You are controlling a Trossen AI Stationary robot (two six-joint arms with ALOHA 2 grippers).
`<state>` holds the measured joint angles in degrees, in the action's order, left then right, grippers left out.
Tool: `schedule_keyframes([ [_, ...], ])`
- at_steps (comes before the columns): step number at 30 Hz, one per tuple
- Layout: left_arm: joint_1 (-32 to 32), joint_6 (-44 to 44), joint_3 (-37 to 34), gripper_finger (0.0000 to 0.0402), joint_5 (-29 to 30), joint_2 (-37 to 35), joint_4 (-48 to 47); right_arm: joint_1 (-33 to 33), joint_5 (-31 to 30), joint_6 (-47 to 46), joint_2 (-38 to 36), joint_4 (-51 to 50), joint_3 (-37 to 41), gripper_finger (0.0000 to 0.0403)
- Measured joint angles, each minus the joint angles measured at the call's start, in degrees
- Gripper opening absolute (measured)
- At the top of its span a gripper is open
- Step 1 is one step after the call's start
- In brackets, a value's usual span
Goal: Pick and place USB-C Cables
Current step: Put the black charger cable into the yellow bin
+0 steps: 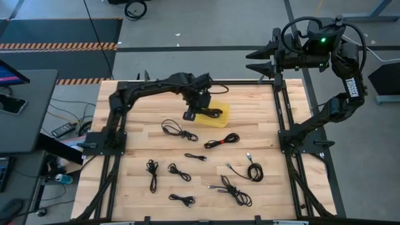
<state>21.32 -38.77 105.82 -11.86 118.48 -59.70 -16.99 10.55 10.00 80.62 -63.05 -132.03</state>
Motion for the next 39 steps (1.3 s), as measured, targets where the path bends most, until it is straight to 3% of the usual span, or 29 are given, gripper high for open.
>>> schedule_keyframes([
  [12, -0.39, -4.21, 0.02, 0.0038, -0.06, 2.51, 11.14, 0.0, 0.02, 0.0, 0.0, 0.39, 0.0, 0.0152],
  [22, 1.71, -0.02, 0.02, 0.0038, -5.83, 3.82, 10.49, 0.0, 0.02, 0.0, 0.0, 0.42, 0.0, 0.0152],
  [28, 2.08, 0.65, -0.02, 0.0038, -4.85, 6.31, 6.56, 0.01, 0.06, -1.48, 0.0, 0.42, 0.0, 0.0152],
  [39, 1.92, 1.45, -0.09, 0.0038, -4.66, 10.19, 7.87, 0.92, 0.22, -1.46, 0.0, 0.42, 0.0, 0.0152],
])
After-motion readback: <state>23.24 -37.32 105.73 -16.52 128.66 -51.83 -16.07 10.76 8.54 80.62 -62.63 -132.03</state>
